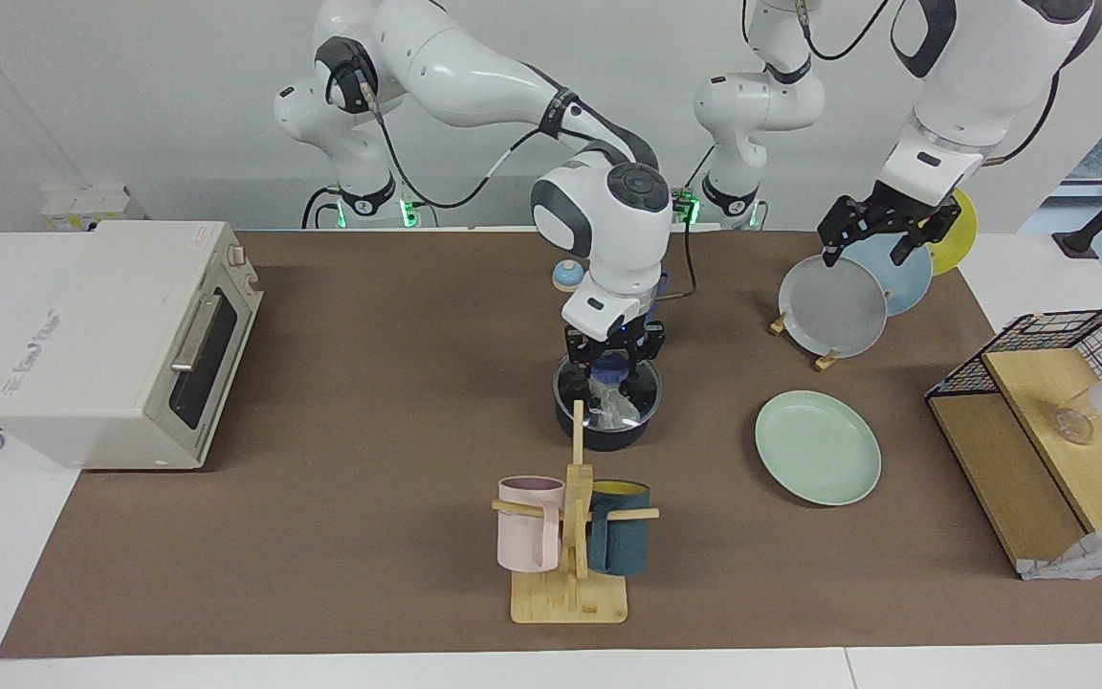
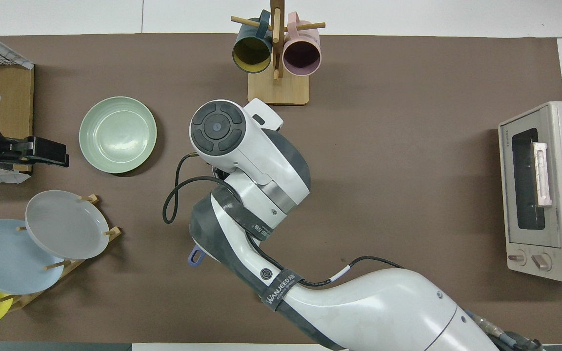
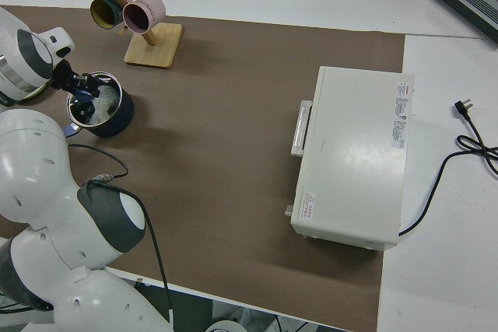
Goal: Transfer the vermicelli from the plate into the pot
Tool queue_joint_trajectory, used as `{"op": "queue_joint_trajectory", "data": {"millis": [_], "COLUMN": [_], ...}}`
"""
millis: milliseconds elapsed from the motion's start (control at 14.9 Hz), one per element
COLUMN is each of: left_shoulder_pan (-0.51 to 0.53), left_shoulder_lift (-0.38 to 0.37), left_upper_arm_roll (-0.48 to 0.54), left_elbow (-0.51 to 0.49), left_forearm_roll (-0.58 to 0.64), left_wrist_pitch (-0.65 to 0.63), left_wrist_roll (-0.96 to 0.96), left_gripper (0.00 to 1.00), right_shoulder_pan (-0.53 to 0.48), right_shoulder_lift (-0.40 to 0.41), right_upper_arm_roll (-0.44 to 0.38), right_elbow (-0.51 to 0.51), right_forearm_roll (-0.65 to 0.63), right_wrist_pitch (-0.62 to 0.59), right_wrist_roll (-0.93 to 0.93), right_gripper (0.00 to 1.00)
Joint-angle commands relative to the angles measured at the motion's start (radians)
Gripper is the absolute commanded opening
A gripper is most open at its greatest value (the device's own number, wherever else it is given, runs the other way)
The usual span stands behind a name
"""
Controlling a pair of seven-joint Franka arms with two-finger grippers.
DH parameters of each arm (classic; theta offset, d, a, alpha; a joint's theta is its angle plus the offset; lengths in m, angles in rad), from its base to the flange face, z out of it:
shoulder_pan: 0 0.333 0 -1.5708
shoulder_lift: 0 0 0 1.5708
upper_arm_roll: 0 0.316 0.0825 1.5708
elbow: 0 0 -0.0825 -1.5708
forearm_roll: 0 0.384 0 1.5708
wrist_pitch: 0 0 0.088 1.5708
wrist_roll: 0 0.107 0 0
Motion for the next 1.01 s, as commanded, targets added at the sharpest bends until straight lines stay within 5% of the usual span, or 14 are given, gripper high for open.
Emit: {"op": "queue_joint_trajectory", "data": {"millis": [0,806,941], "left_shoulder_pan": [-0.011,-0.014,-0.012], "left_shoulder_lift": [-0.01,-0.01,-0.01], "left_upper_arm_roll": [0.009,0.003,0.003], "left_elbow": [0.0,-0.003,-0.003], "left_forearm_roll": [0.009,0.009,0.009], "left_wrist_pitch": [0.003,0.013,0.014], "left_wrist_roll": [0.004,0.009,0.008], "left_gripper": [1.0,1.0,1.0], "right_shoulder_pan": [-0.009,-0.021,-0.021], "right_shoulder_lift": [-0.028,-0.028,-0.03], "right_upper_arm_roll": [0.007,0.007,0.007], "right_elbow": [-0.043,-0.055,-0.055], "right_forearm_roll": [0.016,0.056,0.056], "right_wrist_pitch": [-0.015,0.005,0.005], "right_wrist_roll": [0.012,0.012,0.012], "right_gripper": [0.0,0.0,0.17]}}
